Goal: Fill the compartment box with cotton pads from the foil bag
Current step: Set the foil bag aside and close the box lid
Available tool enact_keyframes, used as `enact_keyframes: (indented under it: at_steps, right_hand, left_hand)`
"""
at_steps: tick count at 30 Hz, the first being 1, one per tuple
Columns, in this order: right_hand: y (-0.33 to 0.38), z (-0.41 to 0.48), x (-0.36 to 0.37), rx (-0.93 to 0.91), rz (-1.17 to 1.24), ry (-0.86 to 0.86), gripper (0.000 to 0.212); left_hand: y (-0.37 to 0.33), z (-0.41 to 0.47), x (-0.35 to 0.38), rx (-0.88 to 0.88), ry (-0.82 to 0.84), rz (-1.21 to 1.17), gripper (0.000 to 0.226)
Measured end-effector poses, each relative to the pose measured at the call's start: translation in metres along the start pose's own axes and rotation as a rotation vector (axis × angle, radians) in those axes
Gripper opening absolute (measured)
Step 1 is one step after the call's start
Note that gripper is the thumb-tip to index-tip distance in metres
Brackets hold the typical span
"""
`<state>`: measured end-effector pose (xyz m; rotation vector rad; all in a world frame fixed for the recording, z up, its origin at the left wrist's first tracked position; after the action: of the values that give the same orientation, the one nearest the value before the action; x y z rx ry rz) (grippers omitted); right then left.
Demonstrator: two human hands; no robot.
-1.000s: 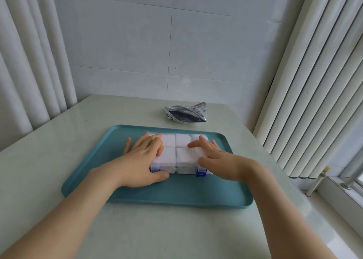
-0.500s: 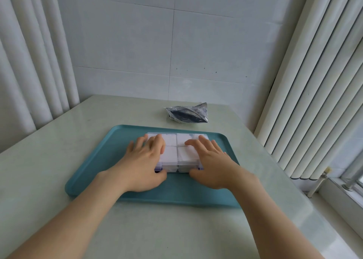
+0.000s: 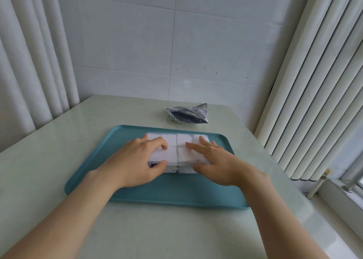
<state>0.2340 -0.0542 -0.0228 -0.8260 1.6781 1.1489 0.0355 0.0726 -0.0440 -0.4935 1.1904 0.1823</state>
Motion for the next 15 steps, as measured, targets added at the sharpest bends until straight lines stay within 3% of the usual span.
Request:
enact_keyframes:
  at_steps: [9,15]
  right_hand:
    - [-0.016,0.010,0.000,-0.019,0.044,0.016,0.059]
    - [-0.026,0.012,-0.015,-0.015,0.123,-0.201,0.057]
  left_hand:
    - [0.012,0.004,0.005,-0.051,-0.039,-0.204,0.061]
    - [0.013,0.006,0.007,-0.036,-0.129,-0.338,0.081]
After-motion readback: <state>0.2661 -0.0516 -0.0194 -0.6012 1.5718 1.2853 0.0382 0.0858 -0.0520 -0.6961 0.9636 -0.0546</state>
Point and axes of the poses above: each hand's wrist, its own z-axis towards the middle knuckle, its own x-axis out of the palm, y = z × x, the point moved 4 cm from there along z, towards the middle knuckle, and after that the axes turned 9 degrees about x, right-handed, at the moved point
